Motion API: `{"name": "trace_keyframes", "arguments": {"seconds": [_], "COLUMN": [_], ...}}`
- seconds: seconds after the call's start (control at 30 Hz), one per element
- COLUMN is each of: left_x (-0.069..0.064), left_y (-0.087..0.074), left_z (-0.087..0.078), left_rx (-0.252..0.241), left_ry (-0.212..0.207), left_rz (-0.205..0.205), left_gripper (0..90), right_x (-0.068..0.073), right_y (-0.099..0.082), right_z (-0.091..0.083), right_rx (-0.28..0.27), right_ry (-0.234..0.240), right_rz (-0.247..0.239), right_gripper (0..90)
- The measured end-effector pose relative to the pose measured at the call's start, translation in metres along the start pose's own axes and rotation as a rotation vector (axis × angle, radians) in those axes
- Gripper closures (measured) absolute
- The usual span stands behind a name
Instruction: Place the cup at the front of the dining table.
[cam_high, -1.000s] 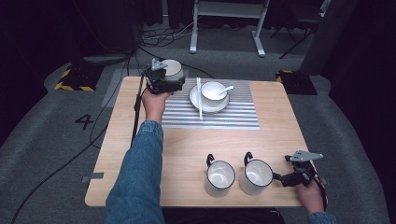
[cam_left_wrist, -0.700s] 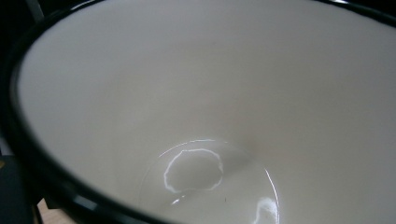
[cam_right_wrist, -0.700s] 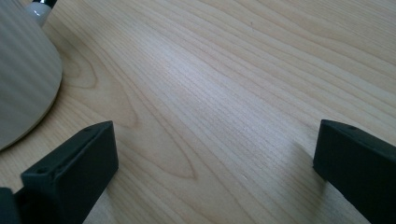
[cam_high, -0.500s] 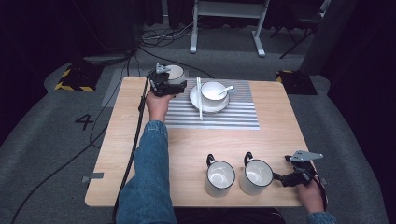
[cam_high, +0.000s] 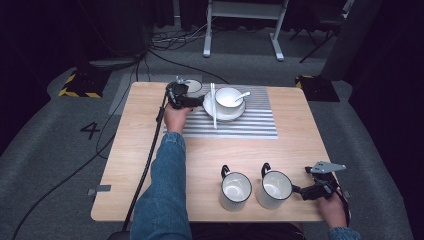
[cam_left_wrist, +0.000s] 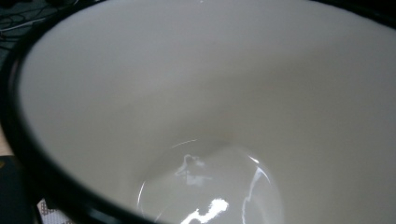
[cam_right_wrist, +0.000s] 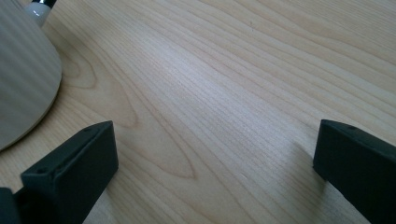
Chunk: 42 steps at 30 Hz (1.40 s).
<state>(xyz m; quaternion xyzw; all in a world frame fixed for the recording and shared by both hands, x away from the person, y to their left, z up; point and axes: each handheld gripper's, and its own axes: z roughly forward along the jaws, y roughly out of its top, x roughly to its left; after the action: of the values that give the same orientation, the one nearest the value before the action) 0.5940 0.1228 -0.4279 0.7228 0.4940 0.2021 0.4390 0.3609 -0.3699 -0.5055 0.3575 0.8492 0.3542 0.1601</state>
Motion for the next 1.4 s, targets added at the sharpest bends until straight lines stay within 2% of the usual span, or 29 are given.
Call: {"name": "trace_keyframes", "arguments": {"seconds": [0.03,0.07,0.1,0.17,0.2,0.27,0.47,0.53,0.7,0.83,0.93,1.07,1.1,1.3,1.33,1.4], "left_x": [0.001,0.001,0.000,0.001,0.000,0.001,0.004,0.003,0.000,-0.001,-0.005,-0.004,-0.004,-0.013,-0.014,-0.015], "left_y": [-0.001,-0.003,-0.005,-0.008,-0.010,-0.012,-0.021,-0.025,-0.034,-0.039,-0.043,-0.048,-0.049,-0.058,-0.059,-0.062], "left_z": [0.001,0.002,0.003,0.005,0.007,0.008,0.010,0.012,0.017,0.020,0.020,0.017,0.016,0.012,0.012,0.011], "left_rx": [0.012,0.019,0.030,0.051,0.052,0.067,0.088,0.095,0.118,0.130,0.107,0.091,0.092,0.075,0.069,0.061], "left_ry": [0.006,0.011,-0.001,0.010,0.006,0.005,0.020,0.011,0.029,0.018,0.037,0.034,0.021,0.071,0.060,0.067], "left_rz": [0.021,0.010,0.005,0.020,0.011,0.026,0.022,0.008,0.026,0.018,0.029,0.010,0.005,0.064,0.053,0.066], "left_gripper": [3.7,3.7,3.6,3.7,3.6,3.7,3.6,3.6,3.6,3.6,3.6,3.6,3.5,3.3,3.3,3.2], "right_x": [0.000,0.000,0.000,0.000,0.000,0.000,0.000,0.000,0.000,0.000,0.000,0.000,0.000,0.000,0.000,0.000], "right_y": [0.000,0.000,0.000,0.000,0.000,0.000,0.000,0.000,0.000,0.000,0.000,0.000,0.000,0.000,0.000,0.000], "right_z": [0.000,0.000,0.000,0.000,0.000,0.000,0.000,0.000,0.000,0.000,0.000,0.000,0.000,0.000,0.000,0.000], "right_rx": [0.000,-0.001,0.000,0.000,0.000,0.000,0.000,0.000,0.000,0.000,0.000,-0.001,-0.001,-0.001,-0.001,-0.001], "right_ry": [0.000,-0.001,-0.001,-0.001,-0.001,-0.001,-0.001,0.000,0.000,-0.001,0.000,0.000,0.000,0.000,0.000,0.000], "right_rz": [0.000,0.001,0.002,0.001,0.001,0.001,0.001,0.001,0.001,0.001,0.001,0.001,0.001,0.001,0.000,0.001], "right_gripper": [0.1,0.1,0.1,0.1,0.1,0.1,0.1,0.1,0.1,0.1,0.1,0.1,0.1,0.1,0.1,0.1]}}
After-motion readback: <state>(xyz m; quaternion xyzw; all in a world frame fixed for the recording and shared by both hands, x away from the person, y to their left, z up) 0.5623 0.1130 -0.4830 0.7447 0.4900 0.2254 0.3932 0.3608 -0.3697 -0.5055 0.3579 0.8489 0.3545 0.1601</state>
